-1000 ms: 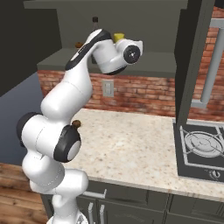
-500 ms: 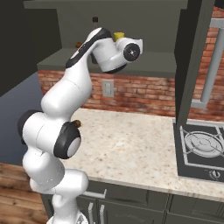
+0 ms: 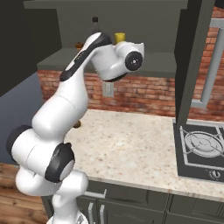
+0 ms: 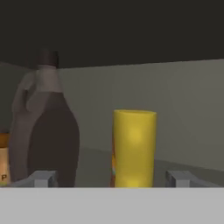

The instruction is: There are various items on the counter. Only move the condiments/shakers into the cabinet.

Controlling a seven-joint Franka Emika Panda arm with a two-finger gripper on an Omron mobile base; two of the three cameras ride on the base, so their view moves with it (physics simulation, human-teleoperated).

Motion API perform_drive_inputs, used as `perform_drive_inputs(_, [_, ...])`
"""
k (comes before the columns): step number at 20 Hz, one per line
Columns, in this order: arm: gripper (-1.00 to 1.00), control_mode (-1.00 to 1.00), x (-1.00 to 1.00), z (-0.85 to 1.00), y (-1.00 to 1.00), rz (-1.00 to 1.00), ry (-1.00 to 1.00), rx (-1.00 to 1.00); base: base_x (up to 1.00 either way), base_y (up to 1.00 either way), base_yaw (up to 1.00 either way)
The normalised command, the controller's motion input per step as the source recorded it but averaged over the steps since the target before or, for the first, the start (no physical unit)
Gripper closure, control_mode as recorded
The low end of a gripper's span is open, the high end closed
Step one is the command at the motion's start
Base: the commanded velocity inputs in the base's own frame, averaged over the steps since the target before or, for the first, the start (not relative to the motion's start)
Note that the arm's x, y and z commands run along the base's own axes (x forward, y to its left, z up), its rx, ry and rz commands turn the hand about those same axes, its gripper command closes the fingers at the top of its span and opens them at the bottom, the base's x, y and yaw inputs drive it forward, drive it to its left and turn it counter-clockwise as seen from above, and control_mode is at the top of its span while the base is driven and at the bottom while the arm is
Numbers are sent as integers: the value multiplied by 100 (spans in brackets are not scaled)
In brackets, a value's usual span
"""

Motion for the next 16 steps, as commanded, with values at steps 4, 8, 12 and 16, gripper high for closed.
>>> perform_drive_inputs(4, [-100,-100,-100,0,0,0,-13,0,0,0,0])
perform_drive_inputs(8, [-100,-100,-100,-13,8,-3,-13,0,0,0,0])
perform_drive_inputs(12, [-100,-100,-100,-72,51,-7,-8,-1,0,0,0])
perform_drive_inputs(16, [-100,-100,-100,-100,89,-3,-3,-14,0,0,0])
